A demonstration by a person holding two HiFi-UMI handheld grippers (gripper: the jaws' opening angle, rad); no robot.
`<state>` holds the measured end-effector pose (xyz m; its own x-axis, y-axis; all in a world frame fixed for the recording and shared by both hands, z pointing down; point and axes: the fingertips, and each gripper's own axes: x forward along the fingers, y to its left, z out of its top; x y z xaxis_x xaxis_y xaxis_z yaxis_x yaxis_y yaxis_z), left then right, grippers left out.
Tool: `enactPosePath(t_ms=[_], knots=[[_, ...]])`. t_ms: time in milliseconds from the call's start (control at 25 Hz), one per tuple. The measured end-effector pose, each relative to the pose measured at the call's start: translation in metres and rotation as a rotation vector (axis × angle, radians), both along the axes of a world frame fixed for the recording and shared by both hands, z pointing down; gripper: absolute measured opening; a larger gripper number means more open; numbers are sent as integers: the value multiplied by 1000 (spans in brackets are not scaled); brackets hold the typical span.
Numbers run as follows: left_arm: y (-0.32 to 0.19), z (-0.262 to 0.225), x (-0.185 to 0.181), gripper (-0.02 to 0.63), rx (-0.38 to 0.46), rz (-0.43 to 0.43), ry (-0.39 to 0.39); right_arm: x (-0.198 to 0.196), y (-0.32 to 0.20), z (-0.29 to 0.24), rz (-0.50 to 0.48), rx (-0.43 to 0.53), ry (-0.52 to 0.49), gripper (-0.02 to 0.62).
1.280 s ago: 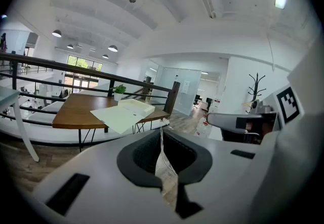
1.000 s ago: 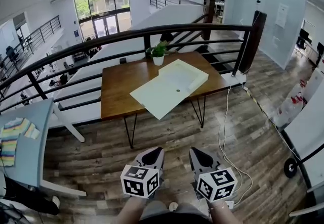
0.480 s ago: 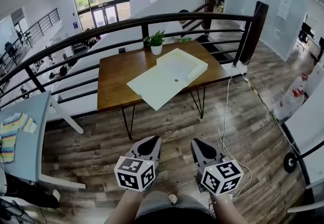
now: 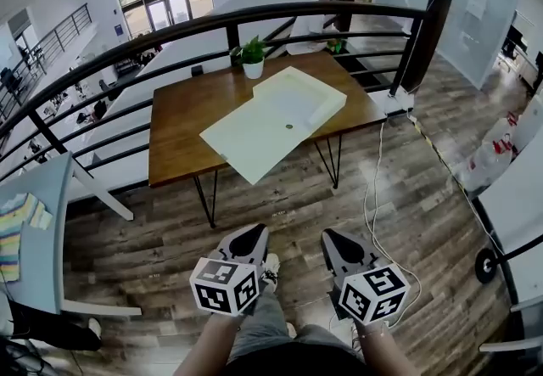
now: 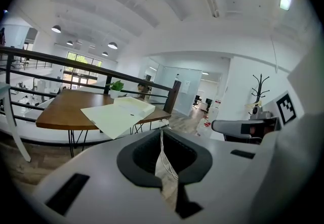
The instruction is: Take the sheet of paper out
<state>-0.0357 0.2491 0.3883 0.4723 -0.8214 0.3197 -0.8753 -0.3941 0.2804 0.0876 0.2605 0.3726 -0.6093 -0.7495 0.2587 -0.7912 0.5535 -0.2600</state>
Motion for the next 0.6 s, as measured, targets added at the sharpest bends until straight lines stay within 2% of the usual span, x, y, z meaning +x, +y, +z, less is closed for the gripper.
enactPosePath(t_ms=[600], knots=[[-232, -6, -24, 28, -10, 120, -25, -45, -225, -4, 69, -13, 28, 28]])
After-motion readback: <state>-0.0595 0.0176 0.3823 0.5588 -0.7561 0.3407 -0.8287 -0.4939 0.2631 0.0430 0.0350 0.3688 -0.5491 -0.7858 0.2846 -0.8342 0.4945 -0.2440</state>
